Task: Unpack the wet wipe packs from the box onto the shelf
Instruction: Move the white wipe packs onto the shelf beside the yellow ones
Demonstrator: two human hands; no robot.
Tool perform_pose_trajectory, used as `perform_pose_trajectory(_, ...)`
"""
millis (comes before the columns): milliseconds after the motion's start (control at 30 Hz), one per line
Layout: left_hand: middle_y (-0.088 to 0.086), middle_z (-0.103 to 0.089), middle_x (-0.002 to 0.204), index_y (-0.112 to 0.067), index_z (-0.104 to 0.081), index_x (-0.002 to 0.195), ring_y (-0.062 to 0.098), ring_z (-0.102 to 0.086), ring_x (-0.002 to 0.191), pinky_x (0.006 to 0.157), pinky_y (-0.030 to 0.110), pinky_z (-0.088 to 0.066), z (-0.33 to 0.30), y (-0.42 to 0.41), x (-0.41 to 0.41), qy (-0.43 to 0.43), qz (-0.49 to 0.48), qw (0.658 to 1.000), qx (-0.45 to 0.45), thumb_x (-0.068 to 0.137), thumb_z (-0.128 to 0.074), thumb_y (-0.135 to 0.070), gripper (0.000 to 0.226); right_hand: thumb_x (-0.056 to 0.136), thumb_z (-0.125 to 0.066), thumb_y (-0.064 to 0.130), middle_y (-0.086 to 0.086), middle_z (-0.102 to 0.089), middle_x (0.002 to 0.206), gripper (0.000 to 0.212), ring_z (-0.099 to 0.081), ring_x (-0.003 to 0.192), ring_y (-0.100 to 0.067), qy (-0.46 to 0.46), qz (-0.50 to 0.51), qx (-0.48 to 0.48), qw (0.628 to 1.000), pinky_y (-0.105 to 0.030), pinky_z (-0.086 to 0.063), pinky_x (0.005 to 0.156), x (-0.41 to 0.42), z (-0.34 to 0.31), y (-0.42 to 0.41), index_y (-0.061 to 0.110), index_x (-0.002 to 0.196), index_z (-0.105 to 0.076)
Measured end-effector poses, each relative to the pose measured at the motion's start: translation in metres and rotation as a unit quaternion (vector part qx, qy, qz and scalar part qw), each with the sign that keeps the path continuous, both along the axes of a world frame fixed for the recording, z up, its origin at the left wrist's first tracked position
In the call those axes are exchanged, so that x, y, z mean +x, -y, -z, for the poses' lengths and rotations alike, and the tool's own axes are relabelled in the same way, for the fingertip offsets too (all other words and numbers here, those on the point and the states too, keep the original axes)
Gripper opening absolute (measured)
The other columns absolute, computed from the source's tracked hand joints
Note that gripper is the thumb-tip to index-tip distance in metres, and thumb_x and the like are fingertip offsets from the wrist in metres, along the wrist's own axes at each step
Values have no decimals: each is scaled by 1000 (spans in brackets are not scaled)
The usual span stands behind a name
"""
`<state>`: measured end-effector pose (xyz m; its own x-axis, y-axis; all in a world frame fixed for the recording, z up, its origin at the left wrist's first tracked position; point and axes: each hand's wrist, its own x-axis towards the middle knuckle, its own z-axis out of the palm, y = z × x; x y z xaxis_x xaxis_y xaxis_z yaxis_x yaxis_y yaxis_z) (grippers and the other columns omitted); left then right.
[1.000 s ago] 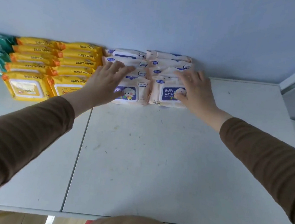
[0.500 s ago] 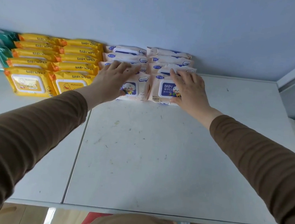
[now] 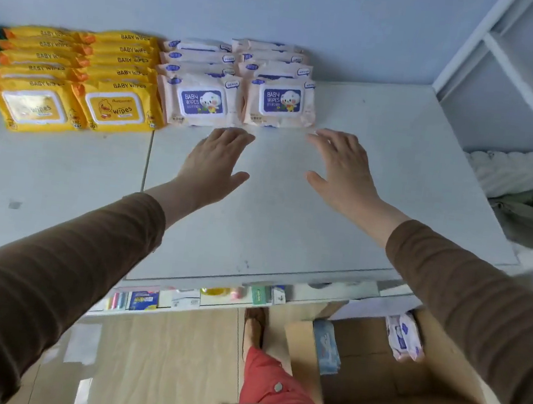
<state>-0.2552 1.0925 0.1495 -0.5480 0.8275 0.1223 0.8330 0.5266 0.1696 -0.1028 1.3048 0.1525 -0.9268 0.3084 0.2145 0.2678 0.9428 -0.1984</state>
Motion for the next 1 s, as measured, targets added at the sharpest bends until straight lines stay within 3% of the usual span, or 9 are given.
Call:
perform_pose_trajectory(300, 3, -47, 145, -17, -45, 144, 26, -40, 134, 106, 43, -42, 16, 16, 163, 40, 95, 994, 40, 88, -68, -32, 63, 88, -64, 29, -2, -46, 145, 57, -38, 131, -27, 10, 50, -31, 998, -41, -35, 107, 194, 13, 51, 20, 142, -48)
perform_pose_trajectory(567, 2, -49, 143, -18, -49, 140, 24, -41, 132, 106, 42, -42, 56, -27, 287, 69, 174, 982, 21, 85, -65, -26, 57, 91, -63, 24, -3, -49, 140, 49, -39, 127, -24, 44, 120, -78, 989, -41, -37, 107, 346, 50, 3, 18, 139, -51)
perform_pose_trajectory(867, 3, -45, 147, -20, -46, 142, 26, -39, 136, 108, 48, -39, 165, -121, 420, 136, 170, 968, -121, 86, -65, -29, 60, 92, -63, 22, 0, -54, 131, 46, -45, 121, -18, 106, 255, -241, 930, -28, -39, 98, 493, 152, -88, 23, 136, -49)
perform_pose_trajectory(1000, 0, -42, 147, -21, -43, 143, 25, -37, 136, 108, 44, -40, 231, -169, 470, 179, 161, 954, -177, 88, -65, -33, 61, 93, -62, 23, -4, -58, 131, 45, -56, 118, -24, 153, 299, -295, 895, -39, -48, 94, 537, 211, -130, 19, 136, -52)
